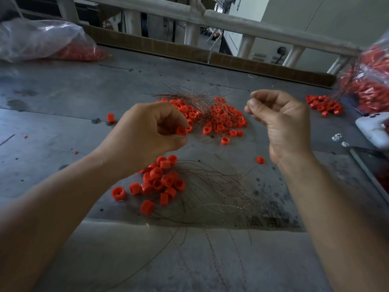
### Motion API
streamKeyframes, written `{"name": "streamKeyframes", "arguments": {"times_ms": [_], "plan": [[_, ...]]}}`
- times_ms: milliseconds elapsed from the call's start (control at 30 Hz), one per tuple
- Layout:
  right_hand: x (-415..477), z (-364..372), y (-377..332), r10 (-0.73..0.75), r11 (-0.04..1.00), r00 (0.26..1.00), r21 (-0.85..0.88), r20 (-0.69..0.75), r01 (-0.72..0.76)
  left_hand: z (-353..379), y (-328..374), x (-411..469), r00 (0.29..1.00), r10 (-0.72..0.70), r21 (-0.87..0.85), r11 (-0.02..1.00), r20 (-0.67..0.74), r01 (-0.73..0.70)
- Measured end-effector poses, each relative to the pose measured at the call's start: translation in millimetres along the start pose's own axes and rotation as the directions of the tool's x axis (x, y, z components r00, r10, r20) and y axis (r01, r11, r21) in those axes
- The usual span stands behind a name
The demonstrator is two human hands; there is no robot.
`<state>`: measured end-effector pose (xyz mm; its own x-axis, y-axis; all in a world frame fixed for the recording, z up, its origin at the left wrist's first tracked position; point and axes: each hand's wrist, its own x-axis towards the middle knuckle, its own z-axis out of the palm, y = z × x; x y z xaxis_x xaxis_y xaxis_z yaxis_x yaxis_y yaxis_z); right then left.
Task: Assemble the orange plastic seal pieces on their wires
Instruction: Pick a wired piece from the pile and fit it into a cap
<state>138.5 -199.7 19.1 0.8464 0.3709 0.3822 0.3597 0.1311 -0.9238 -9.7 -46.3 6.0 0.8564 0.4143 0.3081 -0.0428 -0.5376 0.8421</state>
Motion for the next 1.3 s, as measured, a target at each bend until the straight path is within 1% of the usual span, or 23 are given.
{"name": "streamKeyframes", "arguments": {"times_ms": [133, 233, 367, 433, 533, 633, 700, 767, 833, 900, 1000, 1067, 1167, 1300], "plan": [[-6.3, 10.4, 5.2, -0.067, 0.992, 0.990, -0.101, 0.121, 0.080, 0.5, 1.3, -0.7, 1.000, -0.003, 0.010, 1.000, -0.001, 0.003], [-7.2, 10.4, 4.7, -0.116, 0.982, 0.985, -0.131, 0.127, 0.133, -1.7, 0.3, -0.4, 1.000, -0.012, 0.011, 1.000, -0.021, 0.012], [-5.4, 4.6, -3.5, -0.220, 0.971, 0.974, -0.081, 0.051, 0.224, -3.5, 0.4, -0.5, 0.999, -0.022, -0.023, 1.000, -0.048, 0.021], [-4.4, 1.2, -10.3, -0.278, 0.960, 0.960, 0.015, -0.023, 0.278, -3.8, 1.7, -0.6, 0.998, -0.022, -0.047, 0.999, -0.053, 0.019], [-2.3, -6.3, -20.3, -0.297, 0.929, 0.936, 0.171, -0.189, 0.329, -4.1, 4.0, -0.1, 0.997, -0.038, -0.114, 0.993, -0.067, 0.030], [-0.6, -13.4, -26.6, -0.317, 0.913, 0.901, 0.164, -0.295, 0.375, -2.9, 6.4, 0.3, 0.995, -0.088, -0.236, 0.969, -0.045, 0.075], [0.6, -15.9, -28.5, -0.320, 0.920, 0.898, 0.127, -0.300, 0.370, -1.8, 7.2, -0.1, 0.993, -0.113, -0.327, 0.940, -0.019, 0.100], [0.9, -15.7, -29.0, -0.313, 0.936, 0.923, 0.094, -0.225, 0.340, -1.1, 7.7, -1.1, 0.994, -0.110, -0.390, 0.915, 0.017, 0.108], [-0.9, -11.9, -29.0, -0.290, 0.953, 0.953, 0.066, -0.092, 0.297, -1.3, 8.5, -2.2, 0.994, -0.095, -0.438, 0.892, 0.055, 0.110], [-5.9, -5.9, -27.7, -0.264, 0.964, 0.962, 0.037, 0.065, 0.262, -1.6, 8.6, -2.4, 0.993, -0.083, -0.473, 0.874, 0.082, 0.112], [-16.5, 5.6, -22.8, -0.235, 0.962, 0.925, -0.067, 0.297, 0.265, -1.1, 9.1, -2.4, 0.992, -0.072, -0.511, 0.852, 0.105, 0.116], [-23.1, 12.9, -19.0, -0.226, 0.952, 0.887, -0.101, 0.403, 0.289, -1.1, 9.5, -2.7, 0.991, -0.068, -0.510, 0.852, 0.112, 0.116], [-29.8, 19.3, -16.5, -0.233, 0.931, 0.851, -0.145, 0.471, 0.336, 0.7, 9.9, -3.3, 0.991, -0.069, -0.513, 0.850, 0.113, 0.118], [-31.2, 20.3, -17.6, -0.233, 0.919, 0.852, -0.180, 0.469, 0.351, 1.5, 10.2, -3.4, 0.990, -0.077, -0.509, 0.851, 0.119, 0.128]]}}
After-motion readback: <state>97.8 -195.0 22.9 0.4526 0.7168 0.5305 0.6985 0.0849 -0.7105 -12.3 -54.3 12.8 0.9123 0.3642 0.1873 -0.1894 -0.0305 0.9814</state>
